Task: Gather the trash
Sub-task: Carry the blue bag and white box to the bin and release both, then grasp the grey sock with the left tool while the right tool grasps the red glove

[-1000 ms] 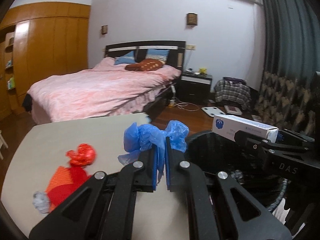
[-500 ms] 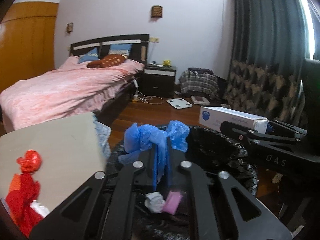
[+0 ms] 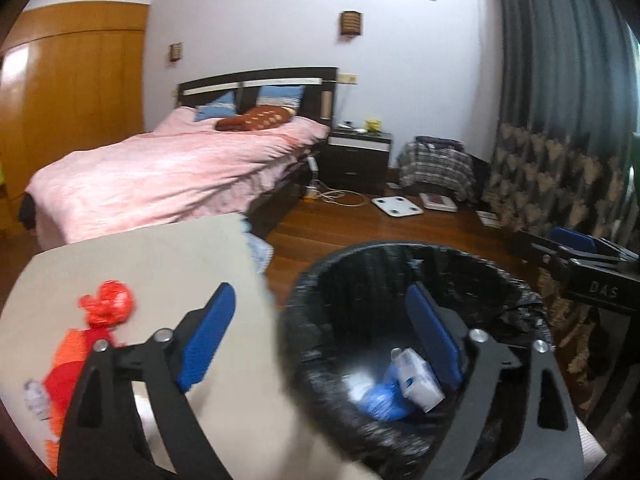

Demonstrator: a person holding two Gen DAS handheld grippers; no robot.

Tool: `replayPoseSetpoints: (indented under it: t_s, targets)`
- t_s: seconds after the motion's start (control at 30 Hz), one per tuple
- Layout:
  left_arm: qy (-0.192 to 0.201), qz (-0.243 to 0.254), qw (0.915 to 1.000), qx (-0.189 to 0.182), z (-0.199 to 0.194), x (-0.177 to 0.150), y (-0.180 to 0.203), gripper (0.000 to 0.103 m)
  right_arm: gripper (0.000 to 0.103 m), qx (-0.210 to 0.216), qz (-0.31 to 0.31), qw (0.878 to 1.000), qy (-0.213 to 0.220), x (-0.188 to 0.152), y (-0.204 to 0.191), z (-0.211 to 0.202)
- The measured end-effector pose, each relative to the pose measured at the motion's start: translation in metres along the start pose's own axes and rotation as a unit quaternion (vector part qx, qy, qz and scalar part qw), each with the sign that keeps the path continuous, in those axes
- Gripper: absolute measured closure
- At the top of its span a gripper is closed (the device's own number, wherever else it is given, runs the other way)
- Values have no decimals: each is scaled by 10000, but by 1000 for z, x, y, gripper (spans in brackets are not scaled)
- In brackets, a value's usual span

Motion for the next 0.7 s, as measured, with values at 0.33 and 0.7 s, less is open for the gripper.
replayPoseSetpoints:
  t_s: [0.33,0.7]
  targets:
    - [-144,-232,9961,840,-48,-23,-64,15,6,634,-343,9972,-200,-22,-71,7]
    - [-447,-498,9826,1735,-91,-60,-125,15,6,1280,-846,9875,-364,-61,-153,16]
Point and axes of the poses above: each gripper's, at about its wrist camera, not at the fingertips, and z roughly the way its jaws point, y to its right, x to its top, the point moved 1 cm from there along z, roughly the way its jaws point, and after that the axes turned 15 degrees about z, right-handed, at the moved point
